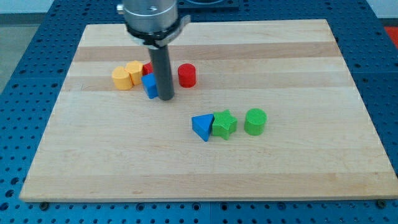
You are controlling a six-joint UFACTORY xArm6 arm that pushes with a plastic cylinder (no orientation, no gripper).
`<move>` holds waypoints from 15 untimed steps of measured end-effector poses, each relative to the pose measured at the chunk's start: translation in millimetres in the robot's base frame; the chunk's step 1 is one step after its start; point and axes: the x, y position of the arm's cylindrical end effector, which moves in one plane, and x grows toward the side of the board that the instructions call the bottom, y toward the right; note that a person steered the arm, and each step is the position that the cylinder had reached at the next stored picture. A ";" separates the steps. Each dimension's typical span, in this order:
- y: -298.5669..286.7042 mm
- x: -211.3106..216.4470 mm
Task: Push the blue triangle into the yellow heart
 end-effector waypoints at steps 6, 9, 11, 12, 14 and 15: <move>95.3 113.6; 77.8 81.0; 27.8 79.1; 80.2 75.5; 31.4 52.3; -37.4 52.3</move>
